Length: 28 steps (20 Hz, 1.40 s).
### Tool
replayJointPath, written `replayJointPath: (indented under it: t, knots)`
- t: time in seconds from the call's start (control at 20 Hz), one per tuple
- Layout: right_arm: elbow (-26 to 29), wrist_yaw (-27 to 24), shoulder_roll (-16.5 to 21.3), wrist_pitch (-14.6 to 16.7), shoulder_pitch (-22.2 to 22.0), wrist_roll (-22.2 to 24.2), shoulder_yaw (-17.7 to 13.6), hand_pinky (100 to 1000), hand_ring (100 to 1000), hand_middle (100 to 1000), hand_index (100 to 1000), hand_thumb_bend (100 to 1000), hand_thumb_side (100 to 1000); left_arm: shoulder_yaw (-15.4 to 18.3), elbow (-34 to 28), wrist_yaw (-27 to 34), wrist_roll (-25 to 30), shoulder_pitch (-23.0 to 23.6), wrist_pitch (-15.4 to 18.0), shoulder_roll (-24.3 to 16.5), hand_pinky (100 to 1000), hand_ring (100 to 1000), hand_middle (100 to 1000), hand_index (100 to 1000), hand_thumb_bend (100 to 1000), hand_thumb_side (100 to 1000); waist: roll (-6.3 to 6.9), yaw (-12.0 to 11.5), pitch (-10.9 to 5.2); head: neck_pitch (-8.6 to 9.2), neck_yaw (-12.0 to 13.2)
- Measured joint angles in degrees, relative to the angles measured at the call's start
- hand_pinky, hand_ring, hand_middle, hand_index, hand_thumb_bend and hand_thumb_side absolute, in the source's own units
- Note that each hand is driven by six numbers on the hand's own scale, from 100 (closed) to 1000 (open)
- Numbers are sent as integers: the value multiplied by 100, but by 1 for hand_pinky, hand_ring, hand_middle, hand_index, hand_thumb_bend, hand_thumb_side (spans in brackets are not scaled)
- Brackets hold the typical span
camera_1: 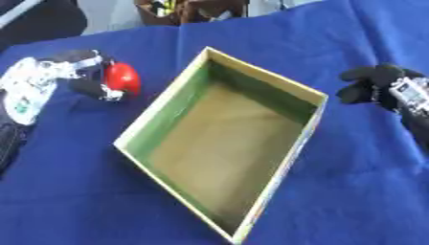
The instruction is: Pick up objects on the table and place them in the box.
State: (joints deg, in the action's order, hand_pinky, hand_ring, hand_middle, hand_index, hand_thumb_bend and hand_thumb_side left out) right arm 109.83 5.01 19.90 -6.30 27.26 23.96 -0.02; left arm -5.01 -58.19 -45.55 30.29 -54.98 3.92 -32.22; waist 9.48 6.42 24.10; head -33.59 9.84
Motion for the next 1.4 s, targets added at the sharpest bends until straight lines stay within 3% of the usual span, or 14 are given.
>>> replayJointPath:
  t: [0.1,0.2,0.3,0.35,0.4,0.9,1.15,1.4]
  knots:
    - [0,0,0,0,0,0,0,768,749,547,790,100,1000,0,-29,17,-117,-1,-70,0,100,351,436,670,100,462,-1,-2,-1,0,-4]
    - [0,0,-1,-1,0,-1,-1,769,750,548,790,100,1000,0,-63,24,-234,-2,-137,0,100,345,429,660,100,440,-3,-4,-9,-1,-8]
    - [0,0,-4,-1,0,-3,-1,770,750,548,790,100,1000,0,-94,29,-331,-4,-196,0,100,338,421,650,100,448,-5,-7,-27,-1,-12]
    - [0,0,-6,-2,-2,-3,-1,770,750,548,790,100,1000,0,-105,32,-371,-6,-219,0,100,334,415,643,100,513,-6,-10,-41,-2,-13]
    - [0,0,-8,-2,-3,-4,-1,770,750,548,790,100,1000,0,-118,37,-406,-6,-239,0,100,332,413,641,100,458,-7,-13,-55,-2,-13]
    - [0,0,-94,-11,-58,-5,-2,772,752,549,791,100,1000,0,-422,327,-510,-51,-338,-2,100,301,384,604,100,493,-35,-72,-201,-57,-40]
    - [0,0,-124,-27,-89,-19,-16,773,753,550,791,100,1000,0,-867,599,-459,-51,-342,-14,100,289,374,597,100,479,-58,-115,-274,-62,-73]
    - [0,0,-169,-52,-107,-51,-34,773,754,552,791,100,1000,-127,-1545,935,-348,-57,-138,-143,100,291,376,602,100,454,-86,-187,-400,-136,-186]
